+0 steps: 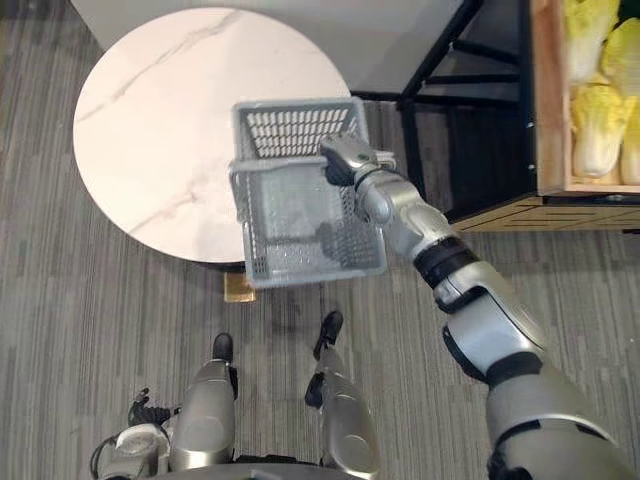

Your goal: Pick vegetable in the basket

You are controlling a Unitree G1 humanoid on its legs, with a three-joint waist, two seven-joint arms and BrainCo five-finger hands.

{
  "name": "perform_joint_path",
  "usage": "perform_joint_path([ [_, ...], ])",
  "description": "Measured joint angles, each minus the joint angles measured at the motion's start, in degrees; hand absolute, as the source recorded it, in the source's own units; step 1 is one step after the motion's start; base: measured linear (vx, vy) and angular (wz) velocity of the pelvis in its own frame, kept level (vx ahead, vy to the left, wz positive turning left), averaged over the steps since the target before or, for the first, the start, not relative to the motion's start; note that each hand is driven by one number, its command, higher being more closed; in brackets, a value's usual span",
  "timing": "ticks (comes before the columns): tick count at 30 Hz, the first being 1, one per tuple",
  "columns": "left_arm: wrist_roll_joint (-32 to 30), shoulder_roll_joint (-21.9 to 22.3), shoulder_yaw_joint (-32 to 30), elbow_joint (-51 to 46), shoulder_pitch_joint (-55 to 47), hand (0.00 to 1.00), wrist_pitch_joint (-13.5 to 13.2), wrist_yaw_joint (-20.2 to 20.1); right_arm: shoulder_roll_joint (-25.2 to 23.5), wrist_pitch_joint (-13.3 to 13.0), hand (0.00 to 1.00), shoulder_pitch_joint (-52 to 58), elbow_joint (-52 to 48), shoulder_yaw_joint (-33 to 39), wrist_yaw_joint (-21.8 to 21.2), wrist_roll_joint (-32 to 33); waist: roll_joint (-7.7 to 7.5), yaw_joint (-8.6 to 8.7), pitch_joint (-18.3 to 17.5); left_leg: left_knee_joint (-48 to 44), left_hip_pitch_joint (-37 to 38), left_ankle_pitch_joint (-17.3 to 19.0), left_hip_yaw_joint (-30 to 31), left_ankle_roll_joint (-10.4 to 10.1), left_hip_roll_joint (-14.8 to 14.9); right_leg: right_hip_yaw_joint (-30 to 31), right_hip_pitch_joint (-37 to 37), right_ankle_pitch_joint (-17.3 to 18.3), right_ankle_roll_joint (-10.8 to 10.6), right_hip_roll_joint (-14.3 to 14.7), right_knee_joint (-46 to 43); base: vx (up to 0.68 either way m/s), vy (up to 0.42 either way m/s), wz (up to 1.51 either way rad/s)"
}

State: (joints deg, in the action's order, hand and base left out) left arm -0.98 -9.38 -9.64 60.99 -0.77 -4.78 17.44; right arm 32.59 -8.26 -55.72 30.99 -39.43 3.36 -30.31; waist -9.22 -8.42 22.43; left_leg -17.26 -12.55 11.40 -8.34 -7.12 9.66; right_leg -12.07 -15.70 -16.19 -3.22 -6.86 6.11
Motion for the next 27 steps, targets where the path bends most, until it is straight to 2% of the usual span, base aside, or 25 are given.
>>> perform_joint_path([
  [2,-0.2,-0.4,-0.4,0.2,-2.5,0.0,0.0,-0.3,2.1,-2.0,1.0,5.4,-6.9,-0.2,-1.5,2.0,-0.81,0.32,-3.2,1.2,2.0,0.0,-1.1,0.0,0.1,1.1,0.5,0.2,0.1,0.2,0.0,0.02,0.02,-0.25],
  [4,-0.3,-0.3,-1.0,0.6,-3.6,0.0,0.1,-0.6,4.4,-2.8,1.0,8.8,-11.1,-0.3,-2.0,3.2,-1.01,0.5,-5.2,2.0,3.3,0.0,-2.0,0.0,0.1,1.7,1.0,0.2,0.1,0.3,0.0,0.02,0.023,-0.19],
  [7,-0.4,-0.4,-1.9,0.7,-5.8,0.0,0.3,-1.7,7.8,-4.0,1.0,14.7,-17.3,-0.2,-3.9,5.9,-1.24,1.74,-8.5,3.1,4.5,0.0,-2.3,-0.1,0.0,2.0,1.6,0.6,0.0,0.4,0.0,0.01,0.015,-0.06],
  [13,-0.5,-0.4,-3.4,2.0,-9.2,0.0,0.4,-3.7,13.5,-6.2,1.0,25.0,-24.6,-0.2,-6.8,7.1,-1.42,2.36,-12.4,5.5,8.0,-0.2,-3.9,-0.2,0.0,3.2,3.0,1.9,-0.3,0.7,0.0,0.03,0.009,-0.11],
  [17,-2.1,-0.5,-3.7,2.3,-10.6,0.0,0.4,-4.8,15.6,-7.1,1.0,27.8,-25.4,0.1,-7.8,7.9,-1.23,3.23,-13.3,6.2,9.8,-0.2,-5.6,-0.5,0.1,4.9,3.5,1.9,-0.3,0.9,0.0,0.04,0.016,-0.22],
  [21,-2.5,-0.6,-3.7,2.8,-11.3,0.0,0.4,-4.8,16.5,-7.2,1.0,33.3,-25.6,0.8,-7.7,7.5,-0.63,3.46,-14.1,5.7,11.9,0.7,-7.2,-0.9,0.7,6.2,4.8,1.9,-0.3,1.4,0.0,0.04,0.026,-0.2],
  [24,-2.5,-0.4,-3.7,2.8,-11.7,0.0,0.4,-5.0,16.6,-7.2,1.0,37.3,-25.6,1.7,-7.7,5.2,0.83,3.68,-14.8,1.8,11.9,3.2,-7.5,-1.0,2.2,6.5,6.1,2.0,-0.4,2.4,0.0,0.0,0.027,-0.13],
  [27,-2.5,0.3,-3.3,2.8,-11.9,0.0,0.4,-5.6,16.6,-7.2,1.0,43.4,-25.3,6.6,-7.5,2.7,2.7,3.97,-15.2,-0.8,12.9,5.1,-7.3,-0.7,2.6,6.4,8.4,2.1,-0.6,2.4,0.0,-0.02,0.069,0.01],
])
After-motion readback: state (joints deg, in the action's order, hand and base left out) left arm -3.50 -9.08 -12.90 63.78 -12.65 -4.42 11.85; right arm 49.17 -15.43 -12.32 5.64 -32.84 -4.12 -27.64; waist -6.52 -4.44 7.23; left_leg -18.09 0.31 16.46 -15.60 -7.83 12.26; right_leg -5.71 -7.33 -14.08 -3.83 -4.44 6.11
